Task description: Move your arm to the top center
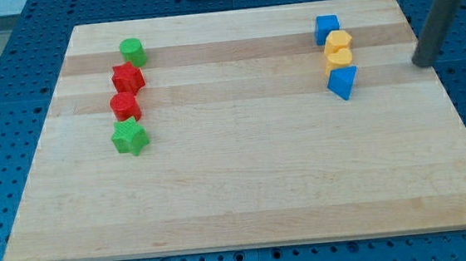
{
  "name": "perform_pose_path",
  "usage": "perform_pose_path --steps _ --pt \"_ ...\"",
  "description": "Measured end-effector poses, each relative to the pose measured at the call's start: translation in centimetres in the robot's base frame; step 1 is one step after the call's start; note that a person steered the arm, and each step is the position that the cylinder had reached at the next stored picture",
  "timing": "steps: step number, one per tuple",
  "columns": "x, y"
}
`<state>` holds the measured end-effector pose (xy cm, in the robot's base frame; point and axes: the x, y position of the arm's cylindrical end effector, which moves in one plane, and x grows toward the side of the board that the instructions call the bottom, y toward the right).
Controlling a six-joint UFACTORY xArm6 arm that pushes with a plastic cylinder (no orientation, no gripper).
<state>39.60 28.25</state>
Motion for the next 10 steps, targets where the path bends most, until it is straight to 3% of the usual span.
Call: perform_pose_path --steps 1,2,3,5,6,8,10 --pt "6.3 -3.5" --pt "9.8 -11.5" --pt "6.9 -15.9" --pt "-6.8 -22.0" --pt "-11.0 -24.5" --pt "-15.3 -27.6" --pt "-20.4 -35.0"
